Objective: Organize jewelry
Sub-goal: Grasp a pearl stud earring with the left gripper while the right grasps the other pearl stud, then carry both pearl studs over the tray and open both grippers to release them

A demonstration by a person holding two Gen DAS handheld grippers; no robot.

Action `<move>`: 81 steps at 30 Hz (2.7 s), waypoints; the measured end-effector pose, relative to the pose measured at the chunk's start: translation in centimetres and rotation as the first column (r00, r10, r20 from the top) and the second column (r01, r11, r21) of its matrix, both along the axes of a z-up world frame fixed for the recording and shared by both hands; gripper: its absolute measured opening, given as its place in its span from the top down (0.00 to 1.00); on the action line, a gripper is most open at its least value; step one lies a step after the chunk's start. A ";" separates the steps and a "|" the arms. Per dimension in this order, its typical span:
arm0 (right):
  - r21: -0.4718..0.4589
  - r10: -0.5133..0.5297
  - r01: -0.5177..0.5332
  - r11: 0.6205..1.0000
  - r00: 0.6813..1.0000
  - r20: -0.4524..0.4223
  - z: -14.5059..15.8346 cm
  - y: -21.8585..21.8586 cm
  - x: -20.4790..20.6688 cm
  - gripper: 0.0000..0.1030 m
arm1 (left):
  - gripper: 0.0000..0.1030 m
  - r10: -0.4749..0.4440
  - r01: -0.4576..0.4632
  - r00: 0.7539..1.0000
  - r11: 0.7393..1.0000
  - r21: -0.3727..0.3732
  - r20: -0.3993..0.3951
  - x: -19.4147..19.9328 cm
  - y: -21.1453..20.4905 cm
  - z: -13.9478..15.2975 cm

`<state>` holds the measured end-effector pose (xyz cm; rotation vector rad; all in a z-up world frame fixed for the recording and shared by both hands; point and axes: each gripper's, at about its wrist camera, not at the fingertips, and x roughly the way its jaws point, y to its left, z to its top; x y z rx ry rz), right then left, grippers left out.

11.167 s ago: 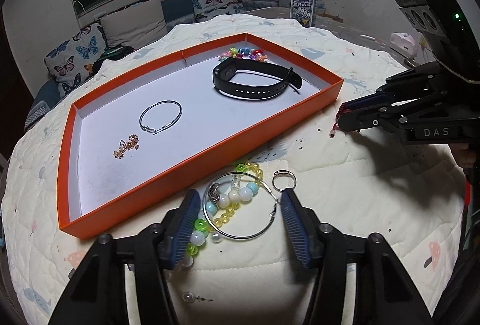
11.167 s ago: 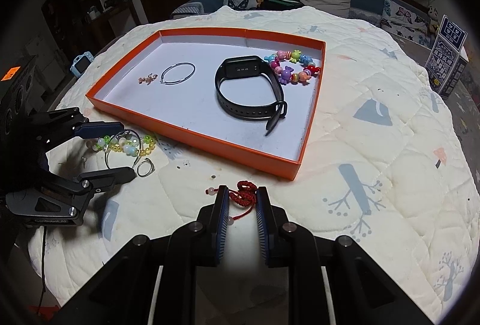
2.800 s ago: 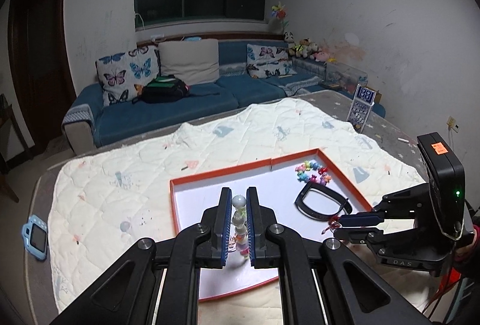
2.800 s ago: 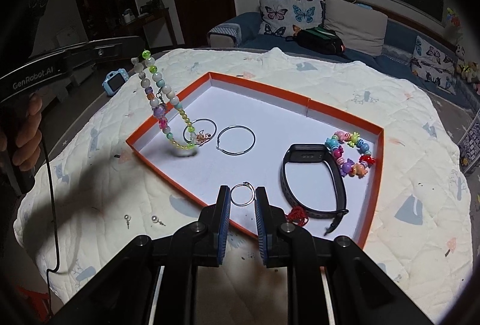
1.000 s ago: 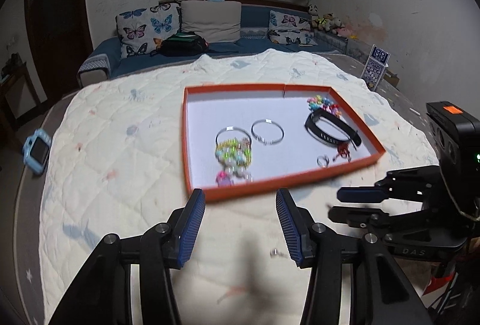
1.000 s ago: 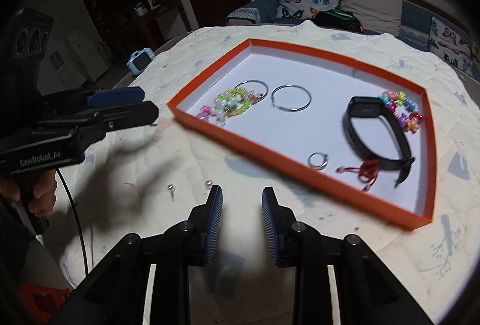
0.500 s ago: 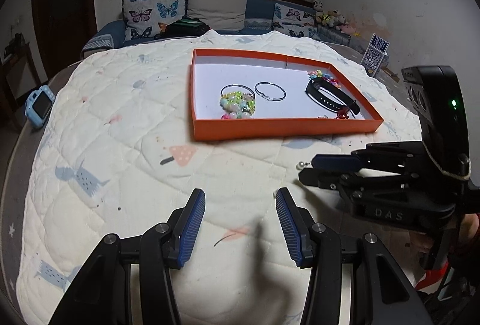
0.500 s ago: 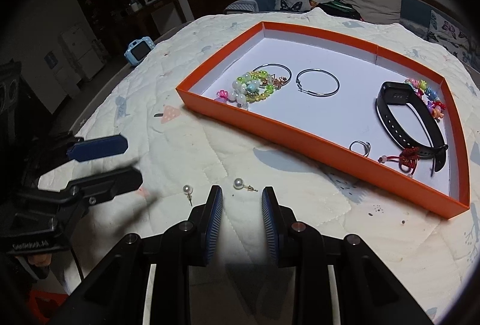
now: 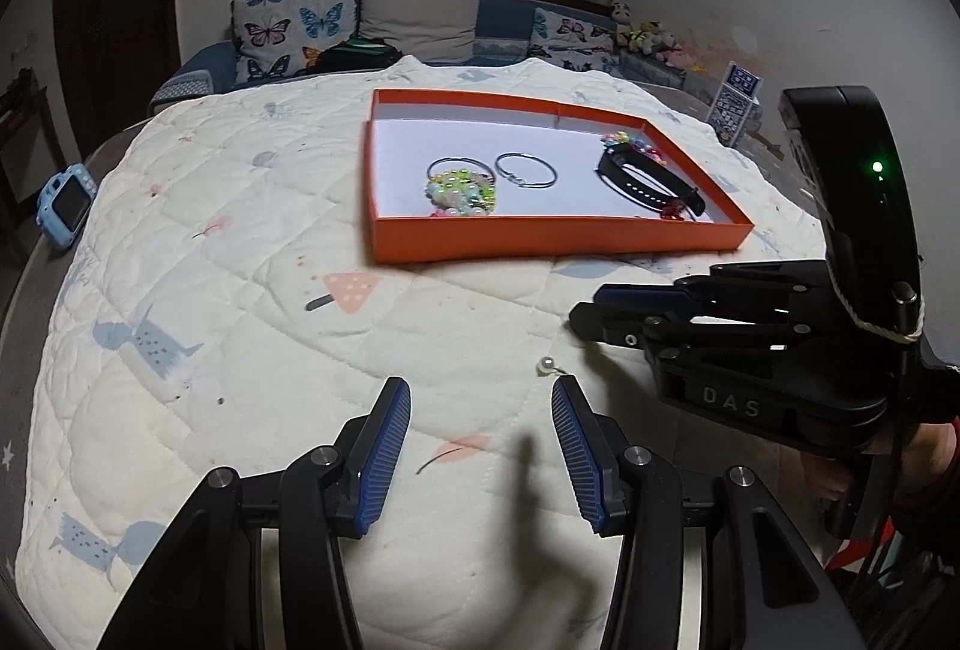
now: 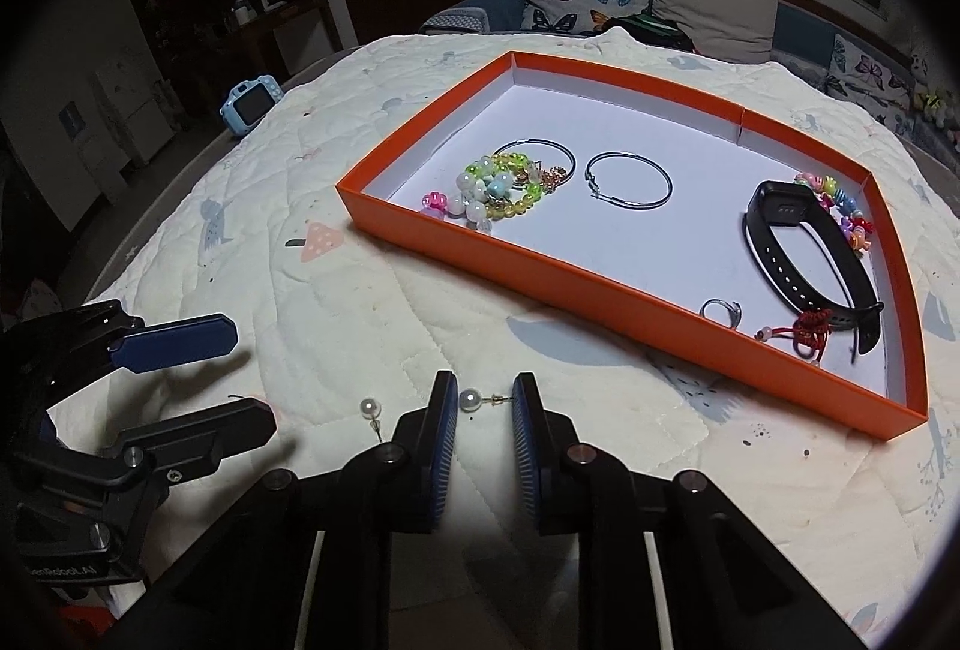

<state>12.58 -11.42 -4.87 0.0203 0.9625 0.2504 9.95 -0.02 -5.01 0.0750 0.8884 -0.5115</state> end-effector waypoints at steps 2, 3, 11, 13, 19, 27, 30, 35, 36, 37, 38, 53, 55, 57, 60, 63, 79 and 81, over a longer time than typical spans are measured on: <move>0.002 0.008 -0.008 1.000 1.000 0.001 0.0 -0.1 0.0 0.79 | 0.49 -0.016 0.016 1.000 1.000 0.002 0.006 0.0 -0.5 -0.1; 0.005 0.009 -0.009 1.000 1.000 0.002 0.0 -0.2 -0.1 0.80 | 0.49 -0.025 0.025 1.000 1.000 0.006 0.010 0.0 -0.8 -0.1; 0.029 0.009 -0.009 1.000 1.000 -0.002 0.3 -1.2 -0.3 0.80 | 0.50 -0.117 0.115 0.992 0.992 0.057 0.044 -0.1 -3.7 -0.7; 0.030 0.009 -0.009 1.000 1.000 0.000 0.5 -1.7 -0.4 0.80 | 0.51 -0.133 0.129 0.990 0.989 0.074 0.052 -0.1 -4.2 -1.0; 0.037 0.001 -0.001 0.999 1.000 -0.003 0.8 -3.0 -0.7 0.80 | 0.60 -0.155 0.150 0.987 0.985 0.085 0.047 0.6 -4.7 -1.7; 0.033 -0.012 0.011 0.999 1.000 0.004 1.2 -4.4 -0.9 0.80 | 0.72 -0.194 0.188 0.980 0.977 0.106 0.053 0.7 -5.3 -2.1; 0.029 -0.014 0.014 0.999 1.000 0.011 1.5 -4.8 -1.2 0.80 | 0.75 -0.201 0.194 0.978 0.974 0.117 0.050 0.8 -5.5 -2.3; 0.020 -0.020 0.020 1.000 1.000 0.019 1.8 -5.3 -1.5 0.80 | 0.82 -0.200 0.193 0.979 0.973 0.127 0.048 0.9 -5.5 -2.5; 0.020 -0.022 0.022 1.000 1.000 0.020 1.8 -5.5 -1.6 0.80 | 0.82 -0.199 0.192 0.979 0.973 0.128 0.049 0.9 -5.5 -2.5; 0.021 -0.025 0.025 0.999 0.999 0.022 1.9 -5.6 -1.7 0.80 | 0.82 -0.200 0.192 0.979 0.973 0.130 0.050 0.9 -5.6 -2.5; 0.022 -0.027 0.027 0.999 0.999 0.022 1.9 -5.7 -1.8 0.80 | 0.82 -0.200 0.192 0.978 0.973 0.131 0.052 0.9 -5.6 -2.5; 0.022 -0.064 0.062 0.998 0.995 0.072 4.8 -8.7 -1.5 0.80 | 0.82 -0.130 0.129 0.982 0.991 0.017 0.139 3.0 -5.0 4.0; 0.015 -0.074 0.073 0.997 0.994 0.081 5.2 -9.3 -1.0 0.80 | 0.82 -0.123 0.122 0.980 0.992 0.013 0.154 3.9 -5.3 5.0; 0.008 -0.083 0.083 0.997 0.993 0.087 5.4 -9.8 -0.5 0.80 | 0.82 -0.115 0.115 0.981 0.993 0.008 0.159 4.9 -5.7 5.6; 0.006 -0.094 0.094 0.996 0.992 0.087 5.3 -10.8 0.4 0.80 | 0.82 -0.097 0.099 0.986 0.995 -0.011 0.137 6.9 -6.6 5.9; -0.008 -0.104 0.105 0.994 0.991 0.081 4.9 -11.6 1.3 0.80 | 0.82 -0.089 0.091 0.990 0.996 -0.010 0.113 8.4 -7.5 5.4; 0.016 -0.109 0.109 0.994 0.993 0.036 2.5 -13.5 4.5 0.80 | 0.81 -0.102 0.102 0.994 0.995 0.019 0.031 11.9 -11.0 1.4; 0.019 -0.107 0.107 0.994 0.994 0.033 2.3 -13.5 4.7 0.80 | 0.80 -0.105 0.104 0.994 0.994 0.014 0.025 12.1 -11.0 1.3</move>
